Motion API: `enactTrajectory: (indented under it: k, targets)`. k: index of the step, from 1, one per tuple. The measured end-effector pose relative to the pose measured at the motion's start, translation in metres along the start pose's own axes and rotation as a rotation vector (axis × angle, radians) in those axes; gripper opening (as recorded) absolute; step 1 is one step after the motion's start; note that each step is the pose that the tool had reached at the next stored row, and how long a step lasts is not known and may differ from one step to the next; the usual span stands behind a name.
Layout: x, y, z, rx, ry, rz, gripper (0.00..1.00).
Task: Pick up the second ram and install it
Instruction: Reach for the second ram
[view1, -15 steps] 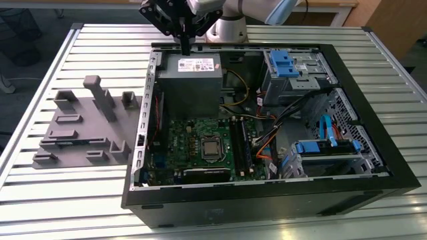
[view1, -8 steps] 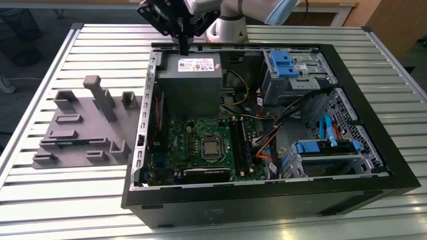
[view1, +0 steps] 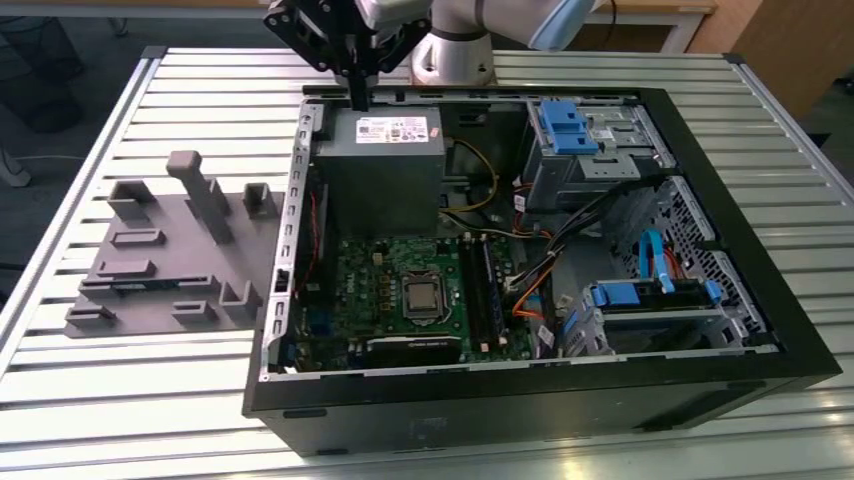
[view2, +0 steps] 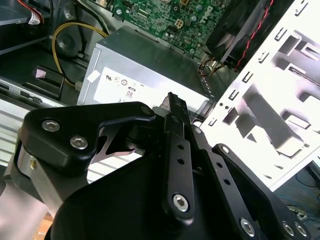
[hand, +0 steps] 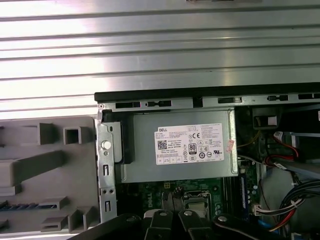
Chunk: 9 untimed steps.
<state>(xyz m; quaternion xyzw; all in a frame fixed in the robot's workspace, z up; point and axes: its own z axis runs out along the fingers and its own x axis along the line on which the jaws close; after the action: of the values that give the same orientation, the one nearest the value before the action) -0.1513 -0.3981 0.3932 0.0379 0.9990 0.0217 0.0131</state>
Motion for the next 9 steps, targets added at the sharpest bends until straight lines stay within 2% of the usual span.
enactTrajectory:
  k: [9]
  targets:
    - [0.0084,-0.0006,-0.0001,0.0000,0.0000,0.000,0.11]
